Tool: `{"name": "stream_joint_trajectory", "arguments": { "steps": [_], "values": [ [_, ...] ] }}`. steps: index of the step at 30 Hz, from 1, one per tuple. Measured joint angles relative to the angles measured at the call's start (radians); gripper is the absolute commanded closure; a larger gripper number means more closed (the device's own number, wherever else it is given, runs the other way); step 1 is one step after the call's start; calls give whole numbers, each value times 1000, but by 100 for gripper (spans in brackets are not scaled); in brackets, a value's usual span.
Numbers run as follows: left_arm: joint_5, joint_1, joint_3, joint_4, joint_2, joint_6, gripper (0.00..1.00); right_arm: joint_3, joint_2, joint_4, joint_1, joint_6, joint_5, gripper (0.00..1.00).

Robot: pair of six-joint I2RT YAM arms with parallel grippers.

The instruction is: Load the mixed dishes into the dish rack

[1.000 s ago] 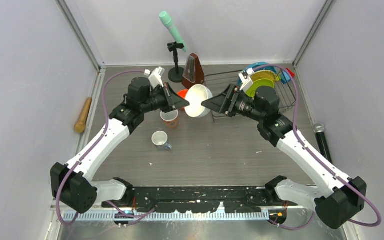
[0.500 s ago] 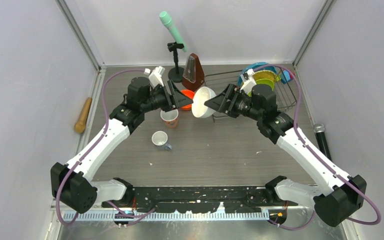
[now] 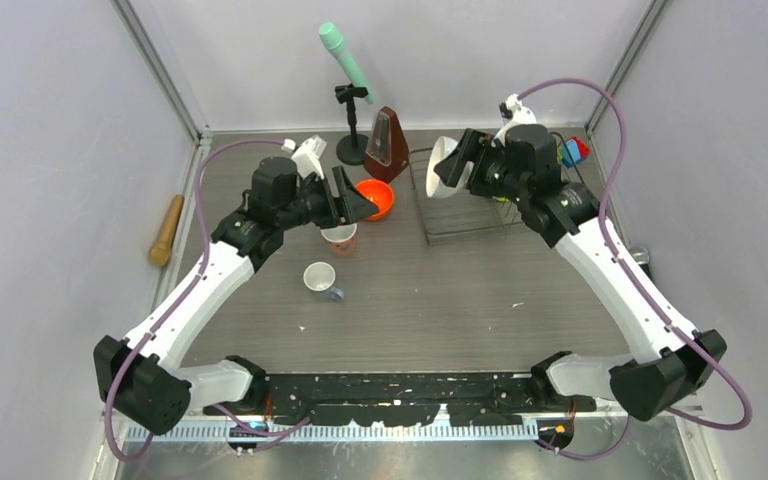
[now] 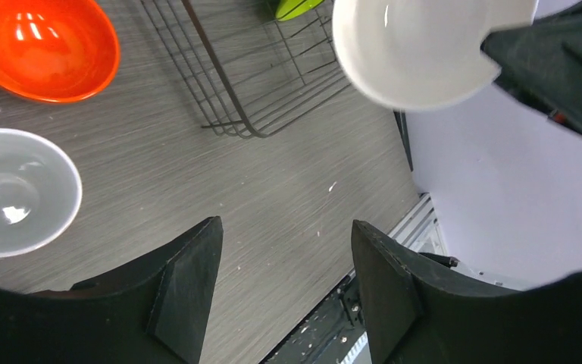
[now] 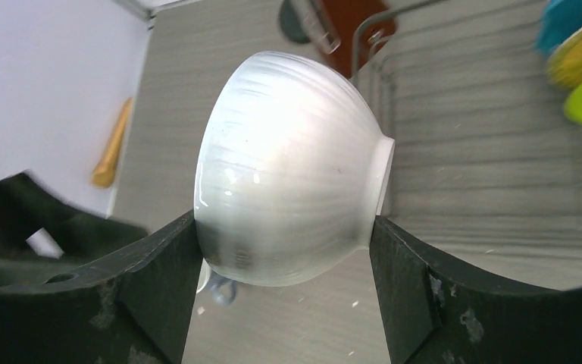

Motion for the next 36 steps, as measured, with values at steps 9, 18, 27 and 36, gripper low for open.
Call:
{"name": "stream_joint_trajectory", "arguments": {
  "steps": [9,18,27,36],
  "values": [
    [-34,0,4,-68,-49,68,36,224,243,-130,-5,-317,146,100],
    [-52,0,2,-100,-67,101,37,240,410,-106,-5,-765,88,100],
    [-56,0,-6,-113,-95,124,37,146,451,64,-4,-1231,85,100],
    [-56,0,-21,-115,-96,126,37,136,586,189,-19,-1370,129,100]
  ]
}}
